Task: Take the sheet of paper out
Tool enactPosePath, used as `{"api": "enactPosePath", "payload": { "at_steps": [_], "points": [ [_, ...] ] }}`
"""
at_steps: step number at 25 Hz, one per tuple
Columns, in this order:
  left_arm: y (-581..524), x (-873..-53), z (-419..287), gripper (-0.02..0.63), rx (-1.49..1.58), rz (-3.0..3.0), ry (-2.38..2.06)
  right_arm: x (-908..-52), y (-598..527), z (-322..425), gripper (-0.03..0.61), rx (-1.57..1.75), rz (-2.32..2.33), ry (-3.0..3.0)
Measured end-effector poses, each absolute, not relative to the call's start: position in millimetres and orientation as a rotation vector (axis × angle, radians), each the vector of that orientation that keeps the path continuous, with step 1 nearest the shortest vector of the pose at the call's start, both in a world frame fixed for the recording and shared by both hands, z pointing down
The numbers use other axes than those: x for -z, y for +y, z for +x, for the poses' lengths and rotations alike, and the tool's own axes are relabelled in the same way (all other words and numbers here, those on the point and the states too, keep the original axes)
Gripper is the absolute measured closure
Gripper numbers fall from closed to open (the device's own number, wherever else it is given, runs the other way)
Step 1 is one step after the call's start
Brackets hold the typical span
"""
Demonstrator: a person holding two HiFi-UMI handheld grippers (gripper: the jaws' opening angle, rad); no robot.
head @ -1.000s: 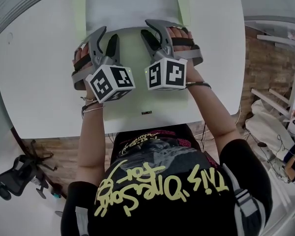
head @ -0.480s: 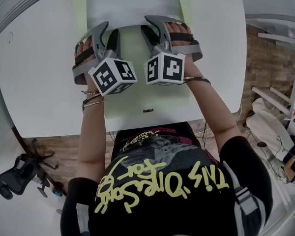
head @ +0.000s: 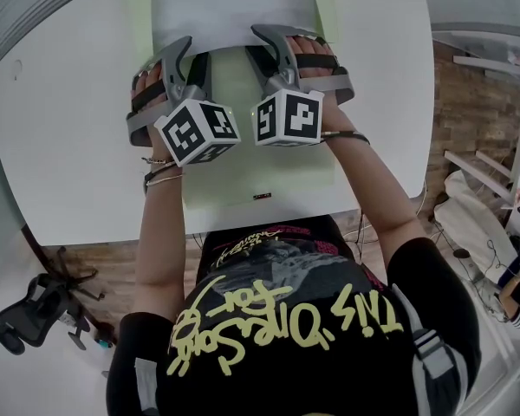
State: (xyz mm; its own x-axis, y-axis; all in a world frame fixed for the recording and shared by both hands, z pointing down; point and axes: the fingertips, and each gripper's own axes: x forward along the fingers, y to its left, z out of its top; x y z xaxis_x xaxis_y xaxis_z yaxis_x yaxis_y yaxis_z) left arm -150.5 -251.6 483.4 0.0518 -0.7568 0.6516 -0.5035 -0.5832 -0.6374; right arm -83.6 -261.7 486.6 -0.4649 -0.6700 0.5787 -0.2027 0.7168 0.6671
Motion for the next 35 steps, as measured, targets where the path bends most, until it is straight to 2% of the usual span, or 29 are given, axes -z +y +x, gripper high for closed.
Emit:
{"api": "enactPosePath", "payload": {
  "at_steps": [14,16,35],
  "points": [
    [-256,-484,-146,0.457,1.545,-2.089,1.254,-487,-267,-84,0.456,0.685,0.657,-2.012],
    [-258,-484,-148,0.477,1.542,-2.086,1.263,-488,-268,-85,0.46,0.682,0.658,-2.015],
    [-270,-486,-146,0.529,1.616,-2.03,1.289,-486,-279,-81,0.489,0.678,0.669,-2.03]
  ]
}}
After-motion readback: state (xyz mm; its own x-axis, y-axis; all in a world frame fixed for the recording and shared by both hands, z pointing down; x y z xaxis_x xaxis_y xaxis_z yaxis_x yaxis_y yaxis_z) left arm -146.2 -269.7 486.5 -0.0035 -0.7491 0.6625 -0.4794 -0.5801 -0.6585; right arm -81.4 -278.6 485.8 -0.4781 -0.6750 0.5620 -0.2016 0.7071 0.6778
